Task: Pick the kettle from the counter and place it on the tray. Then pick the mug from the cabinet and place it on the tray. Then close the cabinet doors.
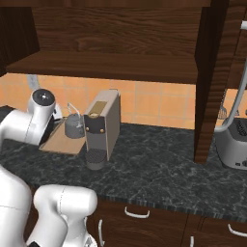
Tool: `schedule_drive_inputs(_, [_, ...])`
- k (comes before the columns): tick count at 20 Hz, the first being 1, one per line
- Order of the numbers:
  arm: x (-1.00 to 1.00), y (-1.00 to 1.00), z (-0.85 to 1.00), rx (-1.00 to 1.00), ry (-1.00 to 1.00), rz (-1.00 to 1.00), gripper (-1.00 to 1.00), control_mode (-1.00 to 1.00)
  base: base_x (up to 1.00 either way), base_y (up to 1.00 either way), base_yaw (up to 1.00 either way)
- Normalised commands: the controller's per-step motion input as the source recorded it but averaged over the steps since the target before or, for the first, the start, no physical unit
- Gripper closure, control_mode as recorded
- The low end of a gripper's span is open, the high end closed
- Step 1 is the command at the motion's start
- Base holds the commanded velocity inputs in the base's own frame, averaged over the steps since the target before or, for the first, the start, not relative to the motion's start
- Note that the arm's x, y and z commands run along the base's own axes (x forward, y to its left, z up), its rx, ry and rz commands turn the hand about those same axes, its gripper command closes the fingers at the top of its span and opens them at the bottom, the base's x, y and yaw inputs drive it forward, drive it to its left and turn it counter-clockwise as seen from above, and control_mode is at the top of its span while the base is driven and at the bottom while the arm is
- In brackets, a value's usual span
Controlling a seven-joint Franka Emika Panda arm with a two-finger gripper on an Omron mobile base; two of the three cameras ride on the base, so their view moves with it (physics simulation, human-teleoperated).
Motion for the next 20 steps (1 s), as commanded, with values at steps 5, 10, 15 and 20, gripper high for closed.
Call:
schedule_drive_inputs(5, [0.32, 0.08, -0.35, 0.00, 0.18, 0.00, 1.00, -1.00, 0.00, 0.00, 0.00])
schedule_drive_inputs(10, [0.43, 0.04, -0.54, 0.00, 0.01, 0.00, 1.00, -1.00, 0.00, 0.00, 0.00])
schedule_drive_inputs(15, [0.37, 0.07, -0.49, 0.00, 0.00, 0.00, 1.00, -1.00, 0.00, 0.00, 0.00])
schedule_drive_inputs(20, [0.34, 0.02, -0.36, 0.00, -0.01, -0.04, 1.00, -1.00, 0.00, 0.00, 0.00])
